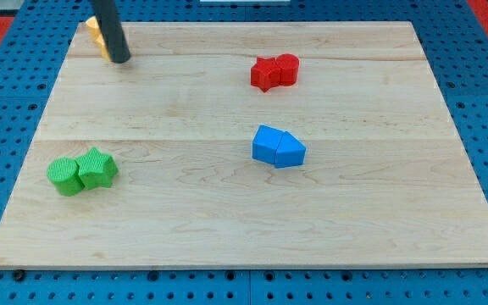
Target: Slide the yellow hexagon closer to yellow heart
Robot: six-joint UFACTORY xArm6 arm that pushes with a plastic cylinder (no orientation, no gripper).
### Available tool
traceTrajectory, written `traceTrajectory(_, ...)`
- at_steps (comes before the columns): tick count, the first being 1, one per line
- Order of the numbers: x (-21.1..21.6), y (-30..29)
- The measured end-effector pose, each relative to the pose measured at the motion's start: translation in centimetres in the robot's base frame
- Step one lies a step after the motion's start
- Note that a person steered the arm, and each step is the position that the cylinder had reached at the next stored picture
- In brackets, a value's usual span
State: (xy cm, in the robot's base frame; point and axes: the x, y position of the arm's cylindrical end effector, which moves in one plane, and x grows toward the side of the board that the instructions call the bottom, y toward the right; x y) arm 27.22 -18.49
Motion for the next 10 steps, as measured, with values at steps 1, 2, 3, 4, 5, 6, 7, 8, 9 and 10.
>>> traceTrajectory(1,0.0,1.2)
traceTrajectory(2,3.1,-2.6)
traceTrajectory(3,3.0,-8.3)
traceTrajectory(4,1.3,-9.1)
traceTrajectory(5,0.1,-7.7)
traceTrajectory(6,-0.6,-6.3)
traceTrajectory(7,-0.6,-6.2)
traceTrajectory(8,-0.6,-4.7)
traceTrajectory(9,-0.6,-4.0)
traceTrajectory(10,1.1,-4.0)
